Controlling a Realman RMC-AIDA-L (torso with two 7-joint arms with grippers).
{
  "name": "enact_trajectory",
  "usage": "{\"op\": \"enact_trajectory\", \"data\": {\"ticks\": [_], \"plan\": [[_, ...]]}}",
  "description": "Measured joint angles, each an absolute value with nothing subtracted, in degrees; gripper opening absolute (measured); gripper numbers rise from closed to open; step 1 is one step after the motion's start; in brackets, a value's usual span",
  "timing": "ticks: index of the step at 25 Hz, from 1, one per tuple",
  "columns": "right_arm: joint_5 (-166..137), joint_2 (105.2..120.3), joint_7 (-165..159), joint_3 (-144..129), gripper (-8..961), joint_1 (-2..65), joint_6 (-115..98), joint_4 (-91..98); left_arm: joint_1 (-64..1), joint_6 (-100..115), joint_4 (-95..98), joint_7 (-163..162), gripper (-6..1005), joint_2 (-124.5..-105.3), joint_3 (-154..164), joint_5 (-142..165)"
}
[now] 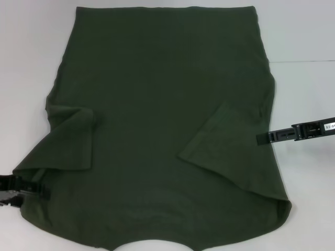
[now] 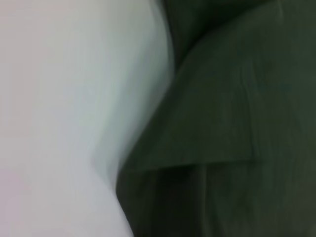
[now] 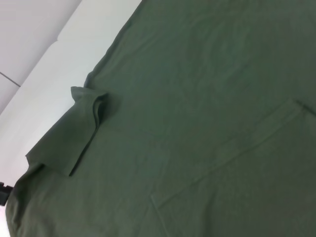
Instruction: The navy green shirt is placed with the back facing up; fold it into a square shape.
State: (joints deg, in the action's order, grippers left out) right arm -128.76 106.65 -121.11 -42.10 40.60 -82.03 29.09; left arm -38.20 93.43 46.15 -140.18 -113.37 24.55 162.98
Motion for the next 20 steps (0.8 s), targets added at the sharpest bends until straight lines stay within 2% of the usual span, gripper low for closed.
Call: {"op": "enact_trajectory", "data": {"ticks": [20], "plan": [[-128.76,106.80,-120.93,-43.15,926,41.22,-81.49,28.90,-39.79,94.21,45.27,-140.19,861,-113.90,25.71,162.84]]}}
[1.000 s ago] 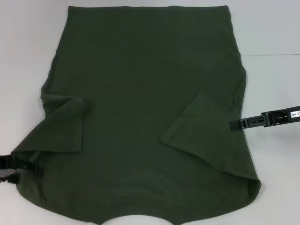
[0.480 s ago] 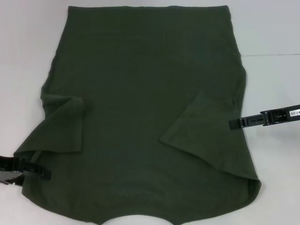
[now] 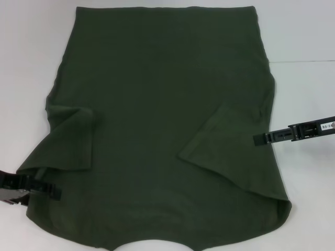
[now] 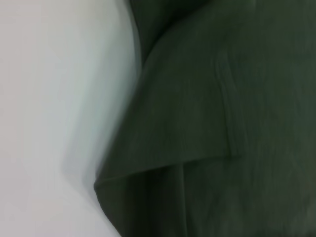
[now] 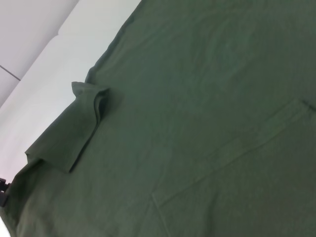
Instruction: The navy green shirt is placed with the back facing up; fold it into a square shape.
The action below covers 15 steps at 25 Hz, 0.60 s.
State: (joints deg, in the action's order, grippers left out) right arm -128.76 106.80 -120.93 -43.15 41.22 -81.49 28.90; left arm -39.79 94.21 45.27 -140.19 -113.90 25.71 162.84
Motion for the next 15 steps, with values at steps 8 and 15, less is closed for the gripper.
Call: {"op": "enact_trajectory", "data": {"ticks": [8,15], "plan": [[-128.76,106.88,-120.48,-43.15,926,41.30,-81.28,28.64,-40.03,92.81,45.26,-140.19,859,-113.96,28.62,162.92],[-128.76,106.89,-120.47,-42.80,925,41.09,-81.28,28.58,-40.22,92.66,45.26,-140.22,613,-113.95,29.56,162.95]]}}
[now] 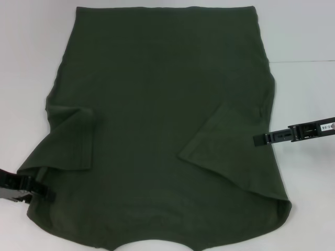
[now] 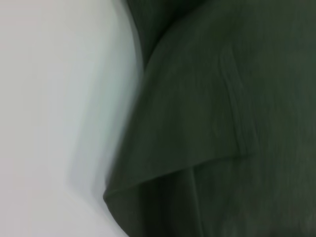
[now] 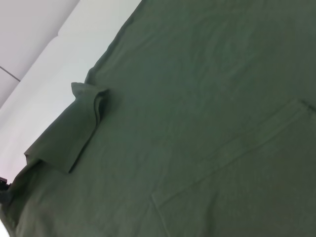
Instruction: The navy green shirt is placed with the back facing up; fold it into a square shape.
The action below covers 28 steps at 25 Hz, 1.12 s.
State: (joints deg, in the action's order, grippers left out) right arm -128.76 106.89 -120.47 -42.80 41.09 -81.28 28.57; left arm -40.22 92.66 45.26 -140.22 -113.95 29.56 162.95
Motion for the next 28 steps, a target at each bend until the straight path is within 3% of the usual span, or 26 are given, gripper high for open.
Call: {"op": "enact_trajectory", "data": {"ticks": [15,20,28], "plan": [[-128.76,107.23,-120.85,-42.80,925,41.32,-80.80,28.56,-40.28,90.89,45.26,-140.22,284,-114.07,33.79,163.67],[-128.76,107.29,-121.02,-42.84,925,41.31,-80.71,28.56,-40.41,91.30,45.37,-140.11,55,-114.04,33.78,163.67],[-129.29,106.66,-124.82,-43.16,925,40.83,-81.69,28.99,-40.71,91.70,45.43,-139.81,26,-113.90,33.75,163.59]]}}
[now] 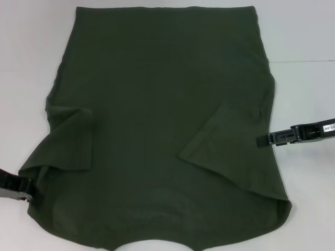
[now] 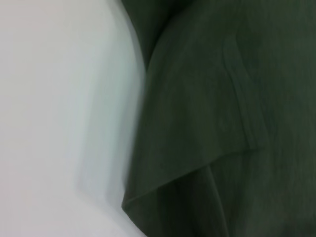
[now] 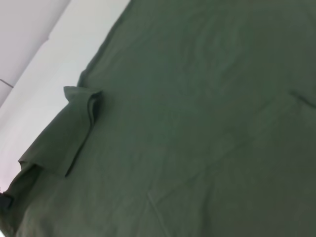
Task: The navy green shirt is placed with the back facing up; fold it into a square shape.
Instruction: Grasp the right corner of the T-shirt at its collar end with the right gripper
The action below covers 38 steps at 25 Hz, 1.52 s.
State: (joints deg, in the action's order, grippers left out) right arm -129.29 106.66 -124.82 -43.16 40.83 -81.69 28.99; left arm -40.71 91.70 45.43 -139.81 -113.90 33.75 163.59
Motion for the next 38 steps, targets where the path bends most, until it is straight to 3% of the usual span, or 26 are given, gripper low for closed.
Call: {"op": "enact_trajectory", "data": {"ticks": [11,17,22,38], "plan": [[-133.70,103.42,-133.95,-42.74,926,39.67,-88.10,29.68,-40.81,91.76,45.61,-139.40,25,-113.90,33.74,163.18],[-133.86,102.74,-134.52,-42.42,926,38.27,-92.46,29.79,-40.89,92.07,45.62,-139.05,26,-113.90,33.75,163.14],[-134.50,103.09,-134.46,-42.85,926,37.79,-93.22,29.24,-41.00,92.49,45.62,-138.91,25,-113.90,33.75,163.12],[-137.67,106.33,-133.22,-43.24,925,37.62,-91.23,28.86,-41.63,93.03,45.70,-138.63,26,-113.81,33.75,163.03]]}}
